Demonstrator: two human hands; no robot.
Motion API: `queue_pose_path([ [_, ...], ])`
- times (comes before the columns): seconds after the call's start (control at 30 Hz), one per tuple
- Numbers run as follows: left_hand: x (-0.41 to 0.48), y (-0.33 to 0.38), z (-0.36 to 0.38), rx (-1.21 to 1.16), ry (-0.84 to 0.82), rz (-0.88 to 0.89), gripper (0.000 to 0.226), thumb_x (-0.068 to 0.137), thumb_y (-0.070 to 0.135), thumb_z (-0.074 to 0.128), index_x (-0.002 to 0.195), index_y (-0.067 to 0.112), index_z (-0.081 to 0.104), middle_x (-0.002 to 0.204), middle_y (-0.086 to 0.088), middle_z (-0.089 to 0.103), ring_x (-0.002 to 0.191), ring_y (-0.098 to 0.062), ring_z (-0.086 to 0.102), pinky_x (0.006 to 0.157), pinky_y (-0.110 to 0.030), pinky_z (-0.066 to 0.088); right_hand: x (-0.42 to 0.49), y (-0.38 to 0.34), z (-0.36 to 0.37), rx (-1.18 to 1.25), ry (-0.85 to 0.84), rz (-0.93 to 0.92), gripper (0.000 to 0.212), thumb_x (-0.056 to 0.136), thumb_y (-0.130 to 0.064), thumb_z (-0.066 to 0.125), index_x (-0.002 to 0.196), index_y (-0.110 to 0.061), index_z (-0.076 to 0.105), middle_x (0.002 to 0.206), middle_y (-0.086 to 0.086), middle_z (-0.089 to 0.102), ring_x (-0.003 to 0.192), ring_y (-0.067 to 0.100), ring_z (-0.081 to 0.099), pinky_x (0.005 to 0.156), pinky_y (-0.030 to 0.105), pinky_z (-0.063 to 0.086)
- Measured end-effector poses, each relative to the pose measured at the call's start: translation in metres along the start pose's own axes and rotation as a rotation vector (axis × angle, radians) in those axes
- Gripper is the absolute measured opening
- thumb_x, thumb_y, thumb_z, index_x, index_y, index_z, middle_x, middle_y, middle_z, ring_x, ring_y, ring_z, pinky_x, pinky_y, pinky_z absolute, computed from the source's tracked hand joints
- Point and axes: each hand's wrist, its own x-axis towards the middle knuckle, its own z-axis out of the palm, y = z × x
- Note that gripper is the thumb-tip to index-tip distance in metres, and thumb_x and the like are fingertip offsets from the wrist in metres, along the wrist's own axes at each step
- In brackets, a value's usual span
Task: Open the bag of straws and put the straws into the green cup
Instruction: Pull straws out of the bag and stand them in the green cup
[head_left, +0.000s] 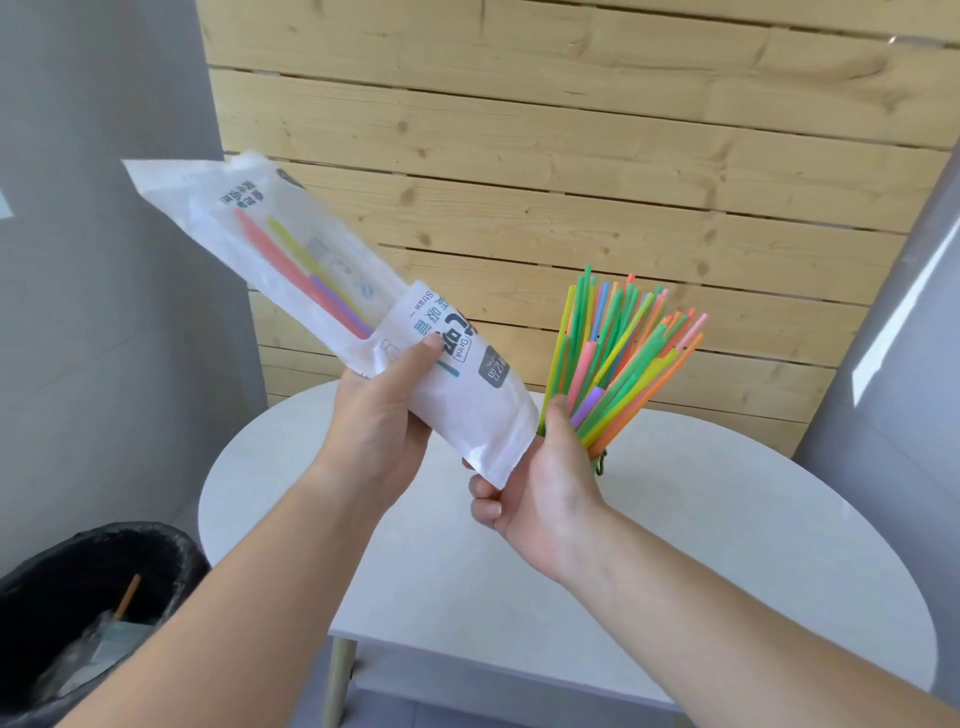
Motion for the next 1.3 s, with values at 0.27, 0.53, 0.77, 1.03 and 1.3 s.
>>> queue_pose_path([
  [0.27, -0.002, 0.004, -0.002, 0.074, -0.080, -0.030, 0.036, 0.100, 0.003, 0.059, 0.133, -0.012, 0.055, 0.116, -0.021, 0.068, 0.108, -0.034, 0.068, 0.099, -0.050, 0.054, 0.007, 0.003, 0.008, 0.003, 0.096, 0.018, 0.055, 0.102, -0.055, 0.025, 0.084, -0.019, 0.062, 0.052, 0.001, 0.047, 0.042, 0.017, 0.031, 0.043, 0.020, 0.019],
  [0.53, -0.007, 0.004, 0.006, 0.007, -0.148, -0.083, 0.044, 0.088, 0.005, 0.066, 0.132, -0.002, 0.061, 0.116, -0.018, 0.072, 0.108, -0.032, 0.071, 0.097, -0.046, 0.059, 0.005, 0.008, 0.003, -0.061, 0.133, 0.041, 0.050, 0.100, -0.053, 0.027, 0.094, -0.019, 0.062, 0.055, 0.003, 0.048, 0.040, 0.017, 0.036, 0.041, 0.020, 0.018],
  [0.77, -0.002, 0.009, 0.002, 0.019, -0.139, -0.049, 0.041, 0.087, 0.004, 0.066, 0.128, 0.000, 0.064, 0.114, -0.017, 0.073, 0.107, -0.031, 0.072, 0.094, -0.044, 0.060, 0.001, 0.004, -0.001, -0.020, 0.117, 0.063, 0.050, 0.103, -0.050, 0.035, 0.095, -0.012, 0.066, 0.056, 0.004, 0.061, 0.052, 0.020, 0.049, 0.039, 0.020, 0.035],
  [1.03, 0.002, 0.015, 0.003, 0.130, -0.176, 0.021, 0.035, 0.084, 0.002, 0.067, 0.119, 0.009, 0.068, 0.110, -0.012, 0.076, 0.104, -0.029, 0.074, 0.095, -0.045, 0.060, 0.000, 0.004, -0.009, 0.008, 0.050, 0.047, 0.069, 0.103, -0.058, 0.028, 0.105, -0.001, 0.066, 0.065, 0.014, 0.067, 0.055, 0.026, 0.059, 0.044, 0.025, 0.048],
  [1.3, 0.005, 0.020, 0.001, 0.059, -0.109, 0.069, 0.035, 0.090, 0.000, 0.064, 0.123, 0.010, 0.068, 0.115, -0.012, 0.075, 0.110, -0.029, 0.072, 0.099, -0.046, 0.058, -0.001, 0.002, -0.010, -0.052, 0.060, 0.047, 0.049, 0.104, -0.050, 0.037, 0.093, -0.007, 0.061, 0.066, 0.009, 0.064, 0.050, 0.022, 0.058, 0.045, 0.025, 0.042],
])
